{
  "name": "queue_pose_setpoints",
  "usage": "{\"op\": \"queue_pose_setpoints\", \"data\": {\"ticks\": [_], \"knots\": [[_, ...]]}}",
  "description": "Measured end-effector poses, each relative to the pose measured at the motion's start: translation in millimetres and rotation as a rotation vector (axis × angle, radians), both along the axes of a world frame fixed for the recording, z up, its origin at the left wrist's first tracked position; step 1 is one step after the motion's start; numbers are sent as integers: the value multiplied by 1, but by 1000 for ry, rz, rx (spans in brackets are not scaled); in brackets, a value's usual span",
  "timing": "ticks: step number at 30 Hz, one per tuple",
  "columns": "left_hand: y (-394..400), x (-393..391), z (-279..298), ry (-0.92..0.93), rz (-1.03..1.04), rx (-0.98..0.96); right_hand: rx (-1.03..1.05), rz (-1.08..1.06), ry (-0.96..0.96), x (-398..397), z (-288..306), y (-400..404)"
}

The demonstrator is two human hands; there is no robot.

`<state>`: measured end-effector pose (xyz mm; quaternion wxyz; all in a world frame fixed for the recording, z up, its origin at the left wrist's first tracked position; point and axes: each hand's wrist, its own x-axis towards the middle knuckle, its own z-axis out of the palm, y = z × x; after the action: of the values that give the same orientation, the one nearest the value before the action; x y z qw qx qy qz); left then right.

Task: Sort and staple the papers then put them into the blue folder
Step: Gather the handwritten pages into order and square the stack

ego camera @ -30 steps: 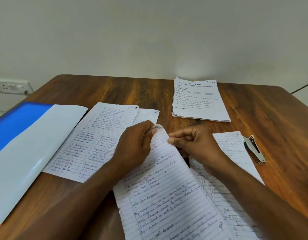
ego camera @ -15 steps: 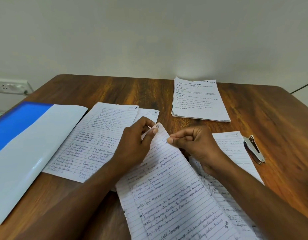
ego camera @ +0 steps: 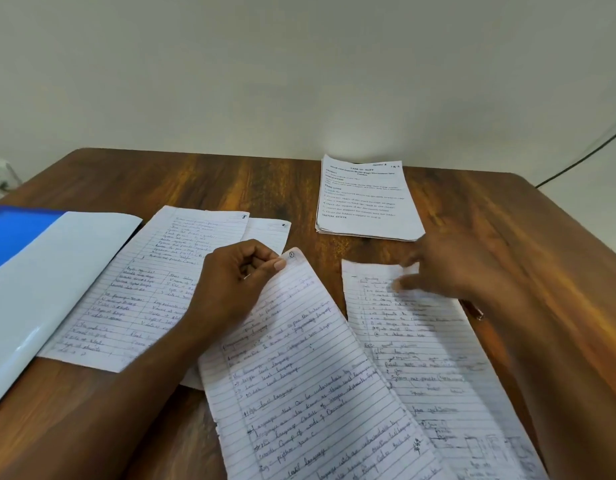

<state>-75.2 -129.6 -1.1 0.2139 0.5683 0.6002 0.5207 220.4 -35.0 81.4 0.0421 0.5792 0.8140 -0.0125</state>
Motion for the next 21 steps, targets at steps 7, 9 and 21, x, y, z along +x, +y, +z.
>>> {"op": "queue_pose_setpoints", "data": {"ticks": [7, 9, 21], "knots": [[-1, 1, 0, 4, -20, 6, -76, 91, -240, -50, -18, -45], [-2, 1, 2, 26, -28, 15, -49, 111, -206, -64, -26, -50], [-4, 3, -1, 81, -50, 13, 251, -8, 276, -37, -40, -10]]}}
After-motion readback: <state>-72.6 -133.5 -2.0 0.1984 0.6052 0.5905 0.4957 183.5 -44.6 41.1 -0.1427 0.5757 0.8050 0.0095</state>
